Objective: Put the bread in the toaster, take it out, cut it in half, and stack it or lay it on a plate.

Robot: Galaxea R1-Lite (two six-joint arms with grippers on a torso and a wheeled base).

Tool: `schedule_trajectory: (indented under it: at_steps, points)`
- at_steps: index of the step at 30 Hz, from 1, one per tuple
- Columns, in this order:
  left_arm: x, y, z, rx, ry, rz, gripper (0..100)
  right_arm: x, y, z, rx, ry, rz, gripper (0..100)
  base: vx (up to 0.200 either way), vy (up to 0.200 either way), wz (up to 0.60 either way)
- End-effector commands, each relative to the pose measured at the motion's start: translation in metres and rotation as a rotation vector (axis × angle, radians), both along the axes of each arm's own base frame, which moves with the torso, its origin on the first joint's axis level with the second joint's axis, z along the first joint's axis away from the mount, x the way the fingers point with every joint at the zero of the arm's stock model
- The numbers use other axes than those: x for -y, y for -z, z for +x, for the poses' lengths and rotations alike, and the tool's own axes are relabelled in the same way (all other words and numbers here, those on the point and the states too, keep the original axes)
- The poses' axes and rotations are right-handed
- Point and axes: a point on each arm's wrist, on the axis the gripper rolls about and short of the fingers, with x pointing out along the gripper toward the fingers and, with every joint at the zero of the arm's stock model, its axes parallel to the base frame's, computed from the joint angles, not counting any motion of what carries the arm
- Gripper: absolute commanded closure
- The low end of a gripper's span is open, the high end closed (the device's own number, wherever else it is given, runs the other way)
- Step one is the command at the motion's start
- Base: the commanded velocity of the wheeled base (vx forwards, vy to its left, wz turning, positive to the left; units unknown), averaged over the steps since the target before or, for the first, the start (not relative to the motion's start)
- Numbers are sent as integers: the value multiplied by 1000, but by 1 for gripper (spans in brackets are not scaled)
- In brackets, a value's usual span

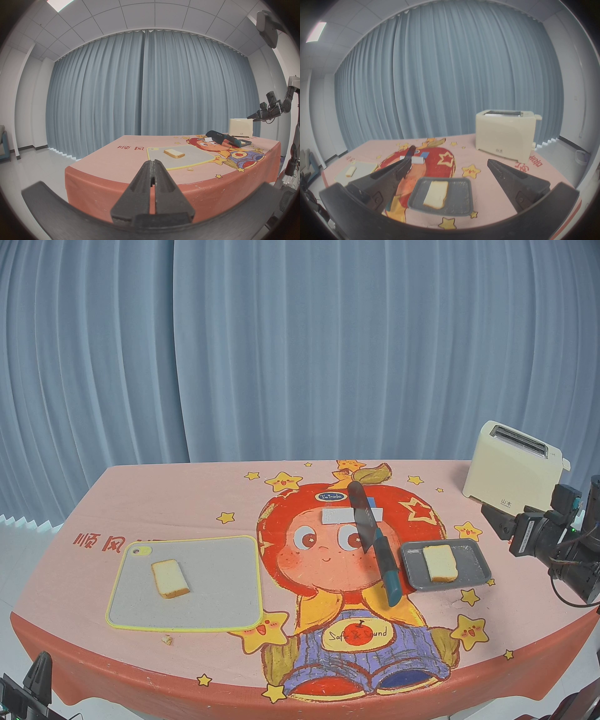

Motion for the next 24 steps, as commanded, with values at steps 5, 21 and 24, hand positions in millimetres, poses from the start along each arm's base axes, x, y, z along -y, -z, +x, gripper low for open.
schedule_trajectory:
  at_steps: [5, 21, 24]
  points:
    - [0, 5, 0, -1, -2, 0, 100, 27, 6, -6, 122, 113, 27, 0, 0, 0, 0]
    - [0, 5, 0, -1, 0, 0, 100, 54, -14, -46, 318, 142, -3, 0, 0, 0, 0]
    - [0, 5, 0, -1, 0, 0, 100, 55, -14, -55, 333, 142, -2, 0, 0, 0, 0]
